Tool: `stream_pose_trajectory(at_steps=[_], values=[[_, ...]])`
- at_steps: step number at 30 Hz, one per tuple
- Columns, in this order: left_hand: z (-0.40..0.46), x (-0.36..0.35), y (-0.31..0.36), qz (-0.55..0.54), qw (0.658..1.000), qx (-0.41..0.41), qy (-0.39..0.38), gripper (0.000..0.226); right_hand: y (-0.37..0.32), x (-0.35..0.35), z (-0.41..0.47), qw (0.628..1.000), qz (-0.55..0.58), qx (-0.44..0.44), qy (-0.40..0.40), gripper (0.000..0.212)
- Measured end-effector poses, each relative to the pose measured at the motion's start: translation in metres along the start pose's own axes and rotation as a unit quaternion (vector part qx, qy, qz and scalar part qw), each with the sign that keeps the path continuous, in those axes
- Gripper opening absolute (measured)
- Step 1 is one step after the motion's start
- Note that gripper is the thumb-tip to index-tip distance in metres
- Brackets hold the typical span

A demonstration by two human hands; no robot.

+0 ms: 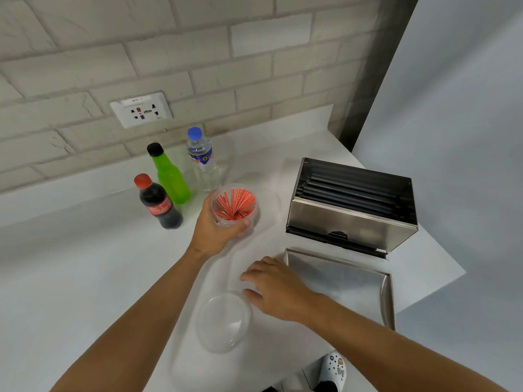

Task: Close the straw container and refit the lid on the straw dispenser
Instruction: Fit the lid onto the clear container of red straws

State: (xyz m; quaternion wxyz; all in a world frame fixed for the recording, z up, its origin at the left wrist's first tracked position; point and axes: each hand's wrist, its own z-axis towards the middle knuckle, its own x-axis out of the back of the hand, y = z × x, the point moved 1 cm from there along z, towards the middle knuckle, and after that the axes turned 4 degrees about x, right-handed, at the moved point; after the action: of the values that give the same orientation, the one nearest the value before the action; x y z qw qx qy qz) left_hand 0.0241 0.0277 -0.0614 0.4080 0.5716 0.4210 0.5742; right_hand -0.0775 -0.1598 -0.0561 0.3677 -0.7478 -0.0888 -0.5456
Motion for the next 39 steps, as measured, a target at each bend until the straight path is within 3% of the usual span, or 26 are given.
stream_pose_trajectory(at_steps=[5, 10, 17, 24, 31, 39], values=[[-0.004, 0.005, 0.009, 0.004, 1.0, -0.024, -0.008, 0.085, -0.016, -0.017, 0.023, 0.991, -0.115, -0.004, -0.069, 0.044], [-0.016, 0.014, 0.024, 0.003, 0.999, -0.048, -0.016, 0.086, -0.018, -0.022, 0.032, 0.99, -0.137, -0.008, -0.044, 0.033], [-0.04, 0.024, 0.049, -0.02, 0.997, -0.067, -0.011, 0.086, -0.017, 0.008, 0.016, 0.995, 0.04, -0.075, 0.049, 0.023], [-0.055, 0.021, 0.074, -0.039, 0.997, -0.068, -0.019, 0.091, 0.012, 0.054, -0.027, 0.945, 0.235, -0.152, 0.169, 0.007], [-0.062, 0.006, 0.09, -0.045, 0.995, -0.072, -0.05, 0.09, 0.033, 0.112, -0.082, 0.894, 0.308, -0.199, 0.259, 0.025], [-0.078, -0.029, 0.102, -0.054, 0.992, -0.058, -0.098, 0.082, 0.019, 0.149, -0.113, 0.894, 0.256, -0.119, 0.348, 0.024]])
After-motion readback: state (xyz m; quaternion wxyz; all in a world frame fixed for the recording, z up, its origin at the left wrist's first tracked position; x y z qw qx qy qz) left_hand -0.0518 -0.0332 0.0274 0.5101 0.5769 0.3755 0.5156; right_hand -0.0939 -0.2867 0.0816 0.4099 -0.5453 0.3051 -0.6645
